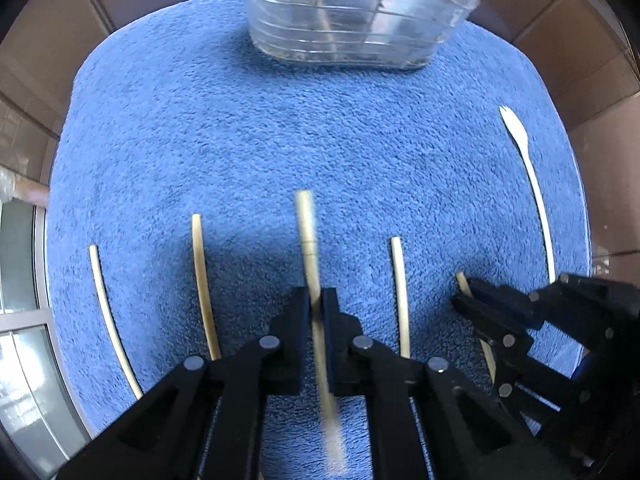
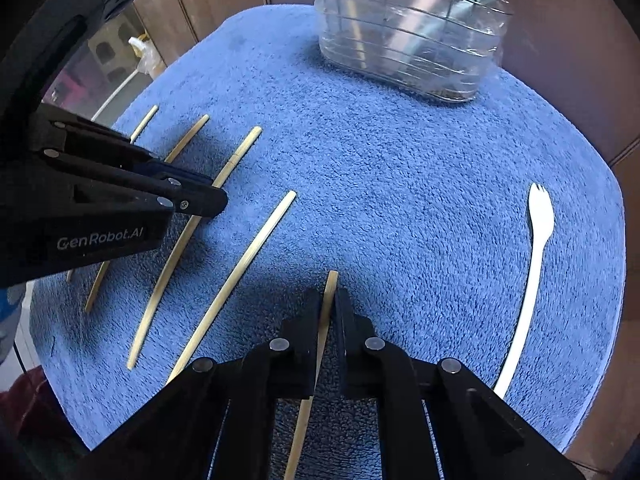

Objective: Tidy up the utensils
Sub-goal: 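Grasp a chopstick with the left gripper while the right gripper grasps another chopstick, then carry both chopsticks up and lower them into the clear holder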

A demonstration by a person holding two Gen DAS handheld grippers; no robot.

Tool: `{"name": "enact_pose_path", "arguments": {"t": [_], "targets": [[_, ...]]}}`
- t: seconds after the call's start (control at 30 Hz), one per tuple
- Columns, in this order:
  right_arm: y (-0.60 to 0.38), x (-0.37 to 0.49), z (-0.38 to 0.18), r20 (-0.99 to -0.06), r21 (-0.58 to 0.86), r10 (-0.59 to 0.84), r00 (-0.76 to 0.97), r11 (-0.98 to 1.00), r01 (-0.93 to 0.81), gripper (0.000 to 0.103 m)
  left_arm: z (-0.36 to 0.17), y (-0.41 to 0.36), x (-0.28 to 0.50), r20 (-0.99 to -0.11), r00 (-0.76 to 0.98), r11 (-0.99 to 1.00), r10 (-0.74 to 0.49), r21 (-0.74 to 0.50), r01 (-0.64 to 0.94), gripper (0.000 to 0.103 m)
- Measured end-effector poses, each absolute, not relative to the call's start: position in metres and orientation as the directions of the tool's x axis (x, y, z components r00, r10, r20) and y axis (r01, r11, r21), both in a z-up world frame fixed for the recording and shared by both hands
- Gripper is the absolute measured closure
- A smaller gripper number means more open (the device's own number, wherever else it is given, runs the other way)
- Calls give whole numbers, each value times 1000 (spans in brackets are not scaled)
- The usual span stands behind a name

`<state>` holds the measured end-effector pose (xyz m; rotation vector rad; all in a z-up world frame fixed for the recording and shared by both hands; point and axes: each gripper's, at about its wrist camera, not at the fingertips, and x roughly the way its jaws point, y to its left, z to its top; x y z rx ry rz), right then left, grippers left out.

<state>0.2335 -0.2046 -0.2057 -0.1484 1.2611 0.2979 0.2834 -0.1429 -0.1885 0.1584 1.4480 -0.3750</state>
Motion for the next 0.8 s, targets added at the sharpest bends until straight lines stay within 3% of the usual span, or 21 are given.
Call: {"name": "enact_pose_path", "arguments": {"t": [0.47,0.8], "targets": [[-224,174,-140,-835,68,213,507,955,-289,98,-106,-97,221,-888,374,934,-268,-144,327,98],[-232,134,-53,-636,54,228,738,966,-252,98,-2,-66,185,-690,622,925,-370,-212,315,98]]}}
